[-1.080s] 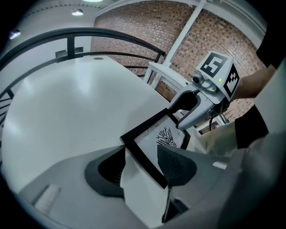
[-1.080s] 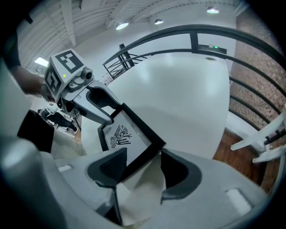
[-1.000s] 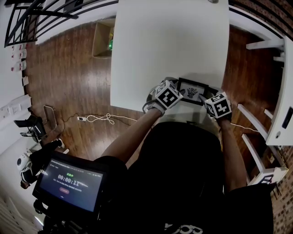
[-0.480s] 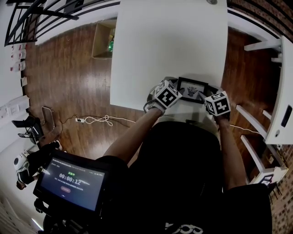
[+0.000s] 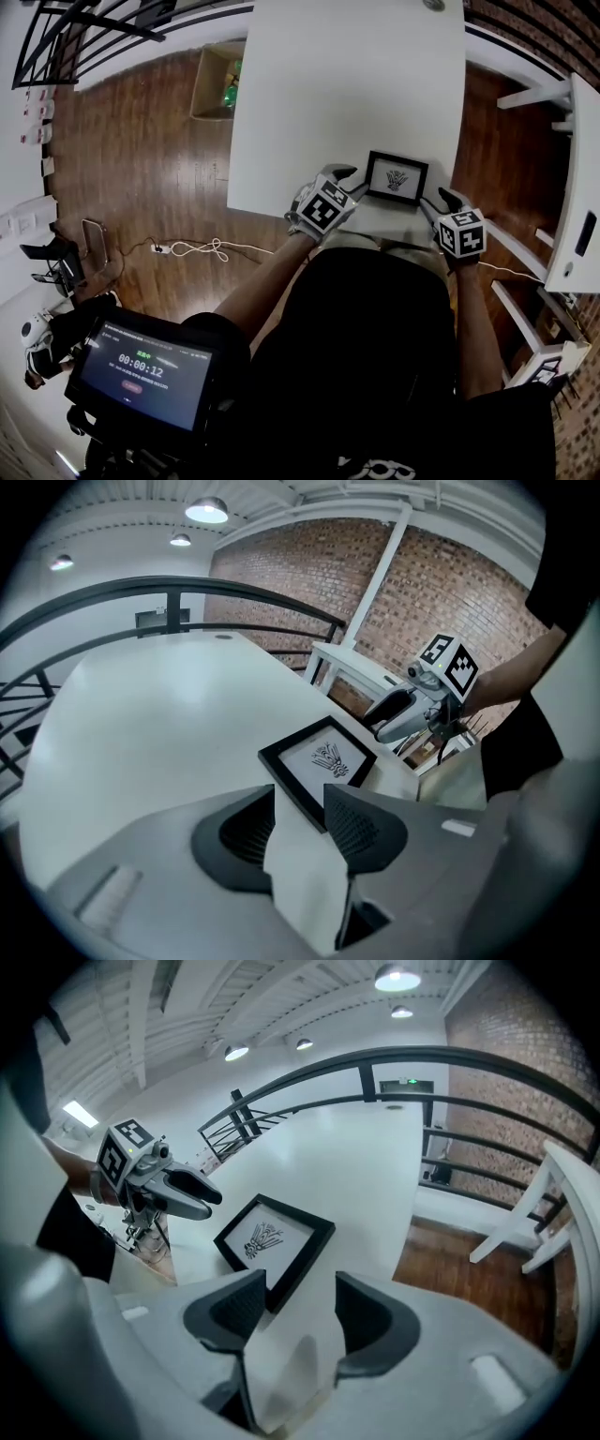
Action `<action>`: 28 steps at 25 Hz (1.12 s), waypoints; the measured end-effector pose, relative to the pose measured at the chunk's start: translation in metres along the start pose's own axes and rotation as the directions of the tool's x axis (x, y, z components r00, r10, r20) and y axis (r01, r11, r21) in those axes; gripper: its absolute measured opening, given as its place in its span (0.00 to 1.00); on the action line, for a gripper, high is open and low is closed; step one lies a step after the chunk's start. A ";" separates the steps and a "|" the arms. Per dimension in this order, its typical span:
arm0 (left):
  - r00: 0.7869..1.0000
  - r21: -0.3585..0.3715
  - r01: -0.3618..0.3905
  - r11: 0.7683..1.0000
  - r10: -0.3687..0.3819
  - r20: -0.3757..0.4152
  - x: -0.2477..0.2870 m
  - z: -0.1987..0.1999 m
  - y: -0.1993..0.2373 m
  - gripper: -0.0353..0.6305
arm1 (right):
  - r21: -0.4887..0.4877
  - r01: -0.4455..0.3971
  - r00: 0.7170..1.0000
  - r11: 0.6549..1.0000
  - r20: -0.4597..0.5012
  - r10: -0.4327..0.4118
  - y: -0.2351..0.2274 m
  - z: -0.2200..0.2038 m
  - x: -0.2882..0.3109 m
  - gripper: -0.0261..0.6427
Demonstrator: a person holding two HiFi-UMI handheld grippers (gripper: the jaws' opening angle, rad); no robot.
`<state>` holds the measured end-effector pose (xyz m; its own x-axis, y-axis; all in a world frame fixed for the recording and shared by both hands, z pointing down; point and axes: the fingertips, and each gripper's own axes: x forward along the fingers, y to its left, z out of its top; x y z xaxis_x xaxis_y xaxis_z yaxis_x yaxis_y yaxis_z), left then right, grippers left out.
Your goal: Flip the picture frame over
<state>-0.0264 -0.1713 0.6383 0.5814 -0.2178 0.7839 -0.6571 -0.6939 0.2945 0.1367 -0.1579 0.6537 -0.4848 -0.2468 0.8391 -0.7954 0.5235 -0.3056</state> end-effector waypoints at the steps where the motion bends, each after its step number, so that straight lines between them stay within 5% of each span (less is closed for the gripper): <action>1: 1.000 -0.006 0.011 1.000 -0.010 0.027 -0.005 0.003 -0.004 0.31 | -0.005 0.006 1.000 1.000 0.020 -0.006 0.004 0.001 -0.004 0.37; 4: 0.986 -0.073 0.090 0.993 -0.079 0.146 -0.029 0.012 -0.032 0.19 | -0.031 0.035 0.994 0.999 0.103 -0.032 0.024 0.001 -0.033 0.31; 6: 0.960 -0.101 0.157 0.982 -0.128 0.249 -0.047 0.025 -0.049 0.08 | -0.049 0.063 0.985 0.997 0.166 -0.054 0.036 0.007 -0.053 0.17; 8: 0.933 -0.074 0.200 0.977 -0.167 0.319 -0.061 0.037 -0.063 0.08 | -0.062 0.078 0.974 0.995 0.219 -0.063 0.046 0.015 -0.071 0.03; 11: 0.899 -0.004 0.218 0.976 -0.200 0.391 -0.083 0.049 -0.086 0.08 | -0.091 0.043 0.957 0.995 0.290 -0.015 0.070 0.023 -0.094 0.03; 16: 0.842 0.126 0.126 0.984 -0.173 0.511 -0.128 0.060 -0.116 0.07 | -0.181 0.039 0.926 0.983 0.377 0.033 0.105 0.032 -0.126 0.03; 19: 0.812 0.142 0.078 0.987 -0.145 0.566 -0.153 0.062 -0.150 0.07 | -0.248 0.042 0.905 0.968 0.421 0.069 0.124 0.029 -0.160 0.03; 24: 0.797 0.159 -0.016 0.987 -0.084 0.598 -0.178 0.069 -0.219 0.07 | -0.335 0.046 0.872 0.941 0.473 0.126 0.139 0.010 -0.232 0.03; 28: 0.794 0.173 -0.085 0.981 -0.039 0.607 -0.181 0.052 -0.283 0.07 | -0.379 0.038 0.850 0.925 0.499 0.169 0.160 -0.048 -0.274 0.03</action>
<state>0.0795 0.0292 0.3848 0.7780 -0.5626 0.2796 -0.6109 -0.7814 0.1276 0.1593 0.0325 0.3964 -0.7281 -0.5281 0.4370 -0.6162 0.7835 -0.0799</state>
